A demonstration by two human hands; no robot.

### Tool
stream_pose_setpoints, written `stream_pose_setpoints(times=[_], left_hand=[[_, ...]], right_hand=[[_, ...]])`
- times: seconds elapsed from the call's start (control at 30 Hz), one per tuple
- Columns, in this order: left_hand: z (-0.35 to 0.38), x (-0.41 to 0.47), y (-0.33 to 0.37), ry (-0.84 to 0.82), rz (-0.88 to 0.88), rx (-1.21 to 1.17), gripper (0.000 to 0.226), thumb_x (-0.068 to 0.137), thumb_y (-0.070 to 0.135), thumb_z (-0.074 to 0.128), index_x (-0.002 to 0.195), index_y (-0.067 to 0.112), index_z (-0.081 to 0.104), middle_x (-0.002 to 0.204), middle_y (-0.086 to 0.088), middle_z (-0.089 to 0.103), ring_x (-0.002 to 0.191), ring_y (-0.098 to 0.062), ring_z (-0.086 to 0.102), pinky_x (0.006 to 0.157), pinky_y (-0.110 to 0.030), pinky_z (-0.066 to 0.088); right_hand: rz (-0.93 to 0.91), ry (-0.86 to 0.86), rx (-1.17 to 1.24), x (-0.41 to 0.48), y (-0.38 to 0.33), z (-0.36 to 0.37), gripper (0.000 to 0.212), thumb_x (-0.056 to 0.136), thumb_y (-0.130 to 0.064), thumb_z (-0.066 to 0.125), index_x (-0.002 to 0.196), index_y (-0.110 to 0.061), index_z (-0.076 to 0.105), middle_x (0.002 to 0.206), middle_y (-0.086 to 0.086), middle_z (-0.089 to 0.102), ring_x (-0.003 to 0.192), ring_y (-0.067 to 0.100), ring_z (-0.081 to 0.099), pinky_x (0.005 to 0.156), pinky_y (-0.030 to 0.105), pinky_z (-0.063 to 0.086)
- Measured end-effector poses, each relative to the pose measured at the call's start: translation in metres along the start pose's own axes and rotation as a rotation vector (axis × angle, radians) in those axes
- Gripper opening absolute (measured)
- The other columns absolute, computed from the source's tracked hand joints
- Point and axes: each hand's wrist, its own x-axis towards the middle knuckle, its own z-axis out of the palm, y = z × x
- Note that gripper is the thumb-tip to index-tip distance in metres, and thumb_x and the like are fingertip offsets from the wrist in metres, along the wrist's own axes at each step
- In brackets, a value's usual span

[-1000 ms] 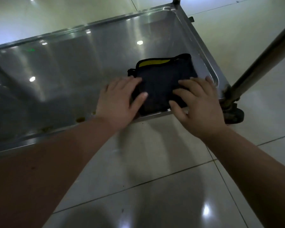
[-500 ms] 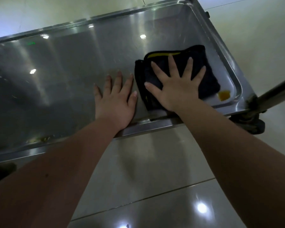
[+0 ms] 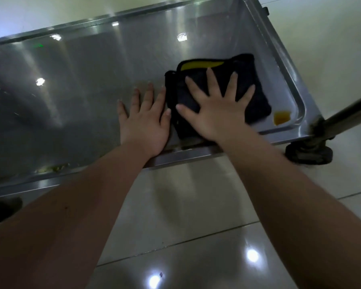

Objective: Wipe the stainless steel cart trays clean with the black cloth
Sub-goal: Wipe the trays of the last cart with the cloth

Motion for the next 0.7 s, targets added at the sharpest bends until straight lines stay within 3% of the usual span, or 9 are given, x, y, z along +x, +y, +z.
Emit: stream_pose_setpoints(times=[0.27, 0.5, 0.63, 0.7], left_hand=[[-0.003, -0.001, -0.002, 0.013, 0.009, -0.031, 0.054, 0.104, 0.042, 0.02, 0.156, 0.037, 0.008, 0.166, 0.005, 0.005, 0.152, -0.026, 0.001, 0.119, -0.057, -0.001], [-0.003, -0.001, 0.001, -0.004, -0.008, -0.017, 0.054, 0.104, 0.044, 0.019, 0.156, 0.04, 0.006, 0.166, 0.006, 0.004, 0.152, -0.026, 0.002, 0.119, -0.058, 0.0], [-0.003, -0.002, -0.002, -0.032, 0.007, -0.012, 0.054, 0.104, 0.041, 0.019, 0.156, 0.04, 0.003, 0.166, 0.007, 0.003, 0.152, -0.026, 0.0, 0.118, -0.058, -0.001], [-0.005, 0.0, -0.003, -0.051, 0.012, -0.016, 0.053, 0.105, 0.039, 0.019, 0.156, 0.039, 0.004, 0.166, 0.007, 0.001, 0.152, -0.025, 0.0, 0.118, -0.058, 0.0]], right_hand=[[-0.05, 0.004, -0.063, -0.015, 0.022, 0.001, 0.076, 0.08, -0.089, 0.01, 0.147, -0.058, -0.008, 0.163, -0.01, -0.016, 0.145, 0.043, -0.022, 0.105, 0.075, -0.015], [0.154, -0.008, -0.155, -0.024, 0.112, -0.019, 0.083, 0.07, -0.095, 0.003, 0.145, -0.061, -0.01, 0.164, -0.014, -0.011, 0.143, 0.047, -0.023, 0.107, 0.073, -0.011], [0.167, -0.017, -0.067, -0.031, 0.078, -0.012, 0.08, 0.075, -0.092, 0.008, 0.146, -0.06, -0.01, 0.163, -0.013, -0.015, 0.141, 0.052, -0.022, 0.106, 0.075, -0.01], [0.085, -0.019, -0.026, -0.04, 0.039, -0.004, 0.079, 0.077, -0.09, 0.013, 0.147, -0.059, -0.008, 0.163, -0.013, -0.016, 0.141, 0.053, -0.022, 0.105, 0.075, -0.01]])
